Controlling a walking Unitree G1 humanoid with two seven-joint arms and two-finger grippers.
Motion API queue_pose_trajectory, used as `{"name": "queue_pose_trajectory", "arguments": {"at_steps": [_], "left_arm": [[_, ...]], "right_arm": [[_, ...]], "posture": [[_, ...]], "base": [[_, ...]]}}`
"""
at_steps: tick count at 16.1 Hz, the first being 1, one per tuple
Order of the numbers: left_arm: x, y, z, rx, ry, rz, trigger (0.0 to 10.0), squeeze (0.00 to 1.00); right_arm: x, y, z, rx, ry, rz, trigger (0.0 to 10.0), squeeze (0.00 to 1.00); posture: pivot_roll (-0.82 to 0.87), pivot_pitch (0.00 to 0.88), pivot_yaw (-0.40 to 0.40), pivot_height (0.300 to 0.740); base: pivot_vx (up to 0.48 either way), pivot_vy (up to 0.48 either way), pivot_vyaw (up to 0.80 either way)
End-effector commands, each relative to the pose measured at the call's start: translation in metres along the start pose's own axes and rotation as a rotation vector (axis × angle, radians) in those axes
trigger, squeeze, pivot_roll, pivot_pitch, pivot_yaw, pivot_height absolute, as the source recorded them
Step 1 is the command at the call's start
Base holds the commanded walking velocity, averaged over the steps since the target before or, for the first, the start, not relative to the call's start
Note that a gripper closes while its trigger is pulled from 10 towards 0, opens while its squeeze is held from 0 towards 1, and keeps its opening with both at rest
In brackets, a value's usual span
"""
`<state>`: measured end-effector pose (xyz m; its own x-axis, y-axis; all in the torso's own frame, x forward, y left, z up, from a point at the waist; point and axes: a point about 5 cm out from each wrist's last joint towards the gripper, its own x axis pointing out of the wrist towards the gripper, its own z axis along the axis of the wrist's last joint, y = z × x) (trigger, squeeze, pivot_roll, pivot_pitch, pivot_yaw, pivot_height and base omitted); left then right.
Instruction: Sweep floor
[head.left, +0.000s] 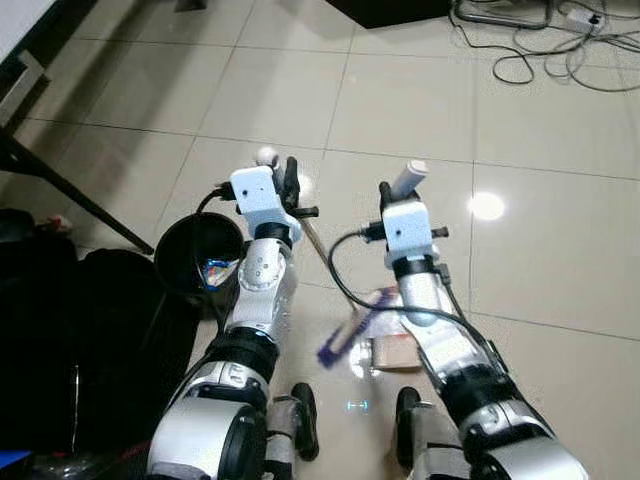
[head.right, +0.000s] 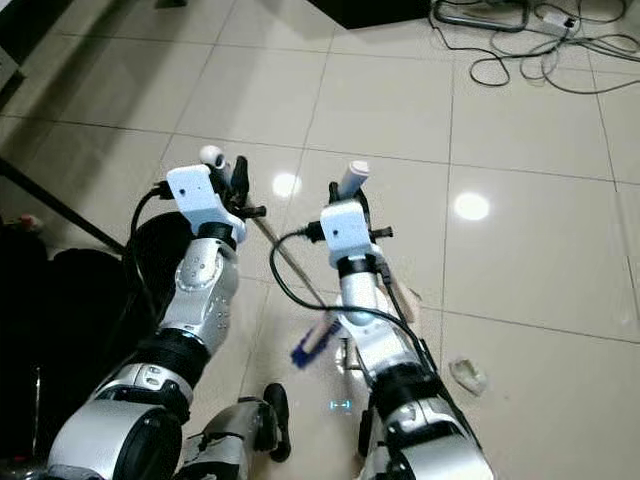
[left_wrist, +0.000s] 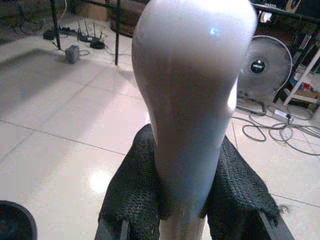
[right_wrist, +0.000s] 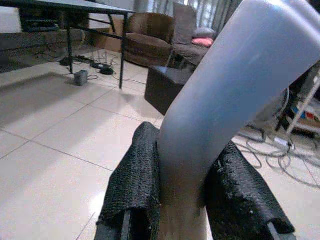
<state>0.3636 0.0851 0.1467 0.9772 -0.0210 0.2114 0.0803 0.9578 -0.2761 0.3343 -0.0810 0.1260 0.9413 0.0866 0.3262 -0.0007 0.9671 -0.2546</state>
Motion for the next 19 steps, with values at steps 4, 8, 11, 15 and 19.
{"name": "queue_pose_trajectory", "arguments": {"at_steps": [4, 8, 11, 15, 19], "left_arm": [[-0.006, -0.002, -0.004, -0.1, 0.023, 0.01, 10.0, 0.0], [0.008, -0.014, 0.029, -0.138, -0.05, -0.107, 10.0, 0.0], [0.016, -0.009, 0.05, -0.059, -0.09, -0.214, 10.0, 0.0], [0.027, -0.002, 0.084, 0.022, -0.142, -0.362, 10.0, 0.0], [0.032, 0.017, 0.122, 0.139, -0.194, -0.46, 10.0, 0.0]], "right_arm": [[-0.009, 0.009, -0.013, 0.083, 0.105, -0.021, 10.0, 0.0], [-0.002, -0.008, -0.013, 0.15, 0.112, -0.094, 10.0, 0.0], [-0.002, -0.026, -0.013, 0.157, 0.088, -0.142, 10.0, 0.0], [-0.007, -0.049, -0.014, 0.15, 0.066, -0.191, 10.0, 0.0], [-0.022, -0.064, -0.012, 0.165, 0.054, -0.229, 10.0, 0.0]], "posture": [[0.15, 0.325, 0.141, 0.74], [0.14, 0.271, 0.138, 0.74], [0.12, 0.232, 0.144, 0.74], [0.1, 0.17, 0.151, 0.74], [0.08, 0.101, 0.151, 0.74]], "base": [[0.0, 0.0, 0.0], [0.0, 0.0, 0.0], [0.0, 0.0, 0.0], [0.0, 0.0, 0.0], [0.0, 0.0, 0.0]]}}
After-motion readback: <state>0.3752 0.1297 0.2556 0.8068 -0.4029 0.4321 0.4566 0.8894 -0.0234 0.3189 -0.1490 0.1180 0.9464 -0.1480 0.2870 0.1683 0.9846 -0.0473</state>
